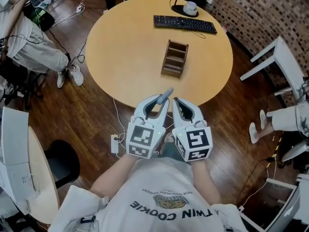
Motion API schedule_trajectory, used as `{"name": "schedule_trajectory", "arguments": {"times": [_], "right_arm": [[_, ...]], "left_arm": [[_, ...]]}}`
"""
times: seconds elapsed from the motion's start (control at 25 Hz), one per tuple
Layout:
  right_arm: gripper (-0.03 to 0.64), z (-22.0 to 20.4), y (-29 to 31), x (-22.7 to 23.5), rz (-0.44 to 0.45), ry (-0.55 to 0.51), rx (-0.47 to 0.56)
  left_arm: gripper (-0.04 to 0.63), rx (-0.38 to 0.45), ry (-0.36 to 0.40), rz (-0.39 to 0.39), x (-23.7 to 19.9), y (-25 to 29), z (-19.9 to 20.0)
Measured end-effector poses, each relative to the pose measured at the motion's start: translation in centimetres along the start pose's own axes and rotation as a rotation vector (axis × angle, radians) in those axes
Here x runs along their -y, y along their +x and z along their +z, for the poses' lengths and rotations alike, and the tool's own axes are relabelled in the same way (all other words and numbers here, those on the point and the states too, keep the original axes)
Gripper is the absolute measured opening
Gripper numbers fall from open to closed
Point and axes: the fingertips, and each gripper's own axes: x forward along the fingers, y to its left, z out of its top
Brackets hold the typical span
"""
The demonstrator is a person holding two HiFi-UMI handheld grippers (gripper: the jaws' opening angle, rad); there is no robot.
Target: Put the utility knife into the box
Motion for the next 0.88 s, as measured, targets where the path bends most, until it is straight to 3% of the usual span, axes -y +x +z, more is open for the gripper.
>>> {"name": "schedule_trajectory", "arguments": {"times": [0.48,0.88], "right_arm": [[0.002,0.2,4.2,3.5,-0.009,0.001,-0.005],[0.002,0.2,7.1,8.3,0.002,-0.022,-0.035]], "left_arm": [[0.075,-0.030,0.050,-0.008,-2.5,5.1,0.1],[0.075,-0.103,0.168,-0.013,-3.3,11.2,-0.4]]}}
